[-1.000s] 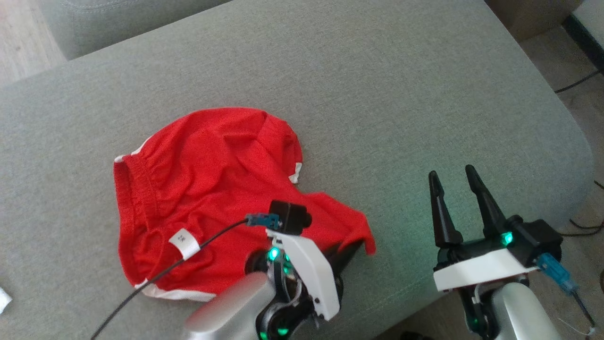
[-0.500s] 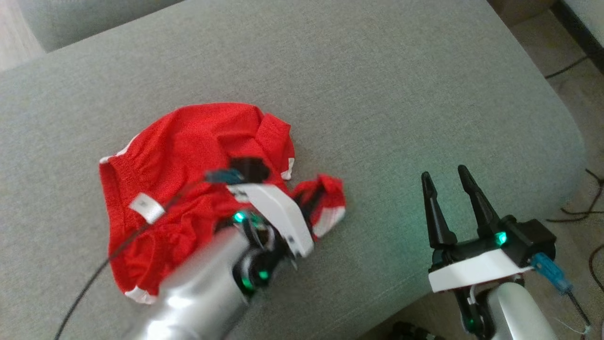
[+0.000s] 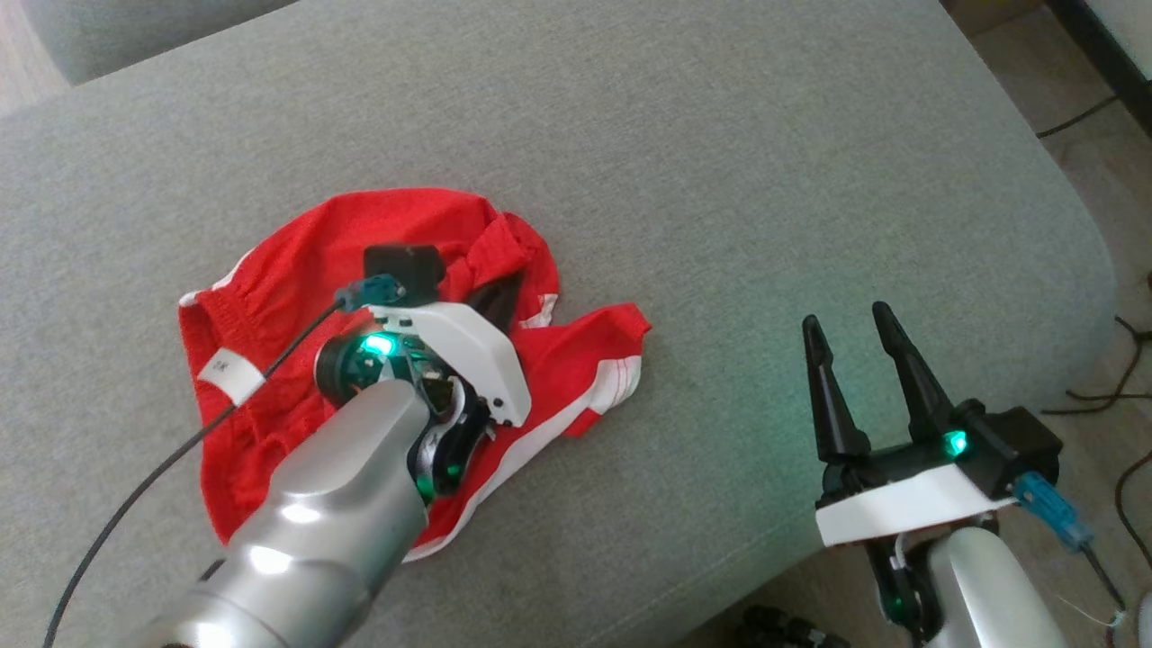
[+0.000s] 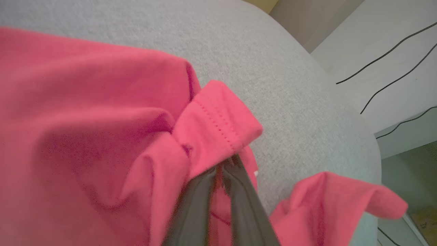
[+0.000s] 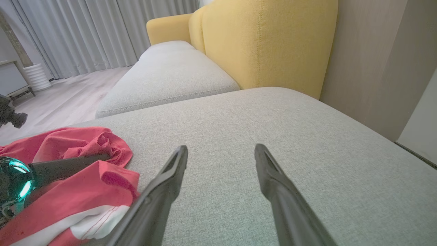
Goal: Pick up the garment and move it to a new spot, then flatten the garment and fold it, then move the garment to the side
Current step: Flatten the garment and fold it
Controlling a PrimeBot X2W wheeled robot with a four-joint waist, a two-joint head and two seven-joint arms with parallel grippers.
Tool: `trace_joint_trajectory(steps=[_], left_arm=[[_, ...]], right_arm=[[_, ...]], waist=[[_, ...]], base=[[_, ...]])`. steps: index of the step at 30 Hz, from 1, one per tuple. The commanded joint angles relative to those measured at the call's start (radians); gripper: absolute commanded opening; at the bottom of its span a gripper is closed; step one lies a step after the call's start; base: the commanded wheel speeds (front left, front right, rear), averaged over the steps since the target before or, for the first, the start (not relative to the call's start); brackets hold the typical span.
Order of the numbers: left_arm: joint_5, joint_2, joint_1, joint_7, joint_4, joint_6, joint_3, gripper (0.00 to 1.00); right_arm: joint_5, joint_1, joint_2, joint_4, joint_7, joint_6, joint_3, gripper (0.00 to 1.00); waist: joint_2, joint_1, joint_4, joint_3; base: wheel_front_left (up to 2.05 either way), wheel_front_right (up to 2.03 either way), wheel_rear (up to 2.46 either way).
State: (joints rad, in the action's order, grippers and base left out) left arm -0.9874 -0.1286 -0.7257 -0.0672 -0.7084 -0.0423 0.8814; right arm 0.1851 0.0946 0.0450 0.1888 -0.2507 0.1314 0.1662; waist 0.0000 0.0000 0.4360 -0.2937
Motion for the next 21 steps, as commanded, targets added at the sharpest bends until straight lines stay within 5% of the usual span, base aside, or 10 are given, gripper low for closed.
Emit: trace_joint_trajectory(steps=[1, 2, 3, 4, 5, 14, 21], left_arm=[[0.008, -0.023, -0.045, 0.016, 0.003, 0.003, -0.022, 0.13], [0.010, -0.019, -0.048, 0.029, -0.011, 0.007, -0.022, 0.20], [0.009, -0.013, -0.050, 0.039, -0.022, 0.013, -0.025, 0.46], [0.006, -0.008, -0.053, 0.050, -0.030, 0.020, -0.027, 0.86], [0.004, -0.003, -0.055, 0.060, -0.035, 0.027, -0.030, 1.00], [0.060, -0.011, -0.076, 0.168, 0.018, 0.049, -0.012, 1.00], [0.081, -0.083, 0.011, 0.173, 0.215, 0.028, 0.017, 1.00]], right_arm=[[0.003, 0.030, 0.005, -0.030, -0.011, -0.001, 0.023, 1.00], [0.002, 0.031, 0.005, -0.030, -0.011, -0.001, 0.020, 1.00], [0.001, 0.030, 0.005, -0.031, -0.011, -0.001, 0.017, 1.00], [-0.002, 0.030, 0.005, -0.031, -0.011, -0.001, 0.015, 1.00], [-0.004, 0.028, 0.005, -0.031, -0.011, -0.001, 0.012, 1.00], [-0.021, 0.012, 0.005, -0.030, -0.011, -0.001, -0.013, 1.00], [-0.041, -0.021, 0.005, -0.035, -0.011, -0.001, -0.044, 1.00]], waist=[[0.0000, 0.0000, -0.002, 0.000], [0.0000, 0.0000, -0.005, -0.001], [0.0000, 0.0000, -0.007, 0.000], [0.0000, 0.0000, -0.010, 0.000], [0.0000, 0.0000, -0.014, 0.001], [0.0000, 0.0000, -0.050, 0.037], [0.0000, 0.0000, -0.090, 0.089]], base=[[0.00, 0.00, 0.00], [0.00, 0.00, 0.00], [0.00, 0.00, 0.00], [0.00, 0.00, 0.00], [0.00, 0.00, 0.00], [0.00, 0.00, 0.00], [0.00, 0.00, 0.00]])
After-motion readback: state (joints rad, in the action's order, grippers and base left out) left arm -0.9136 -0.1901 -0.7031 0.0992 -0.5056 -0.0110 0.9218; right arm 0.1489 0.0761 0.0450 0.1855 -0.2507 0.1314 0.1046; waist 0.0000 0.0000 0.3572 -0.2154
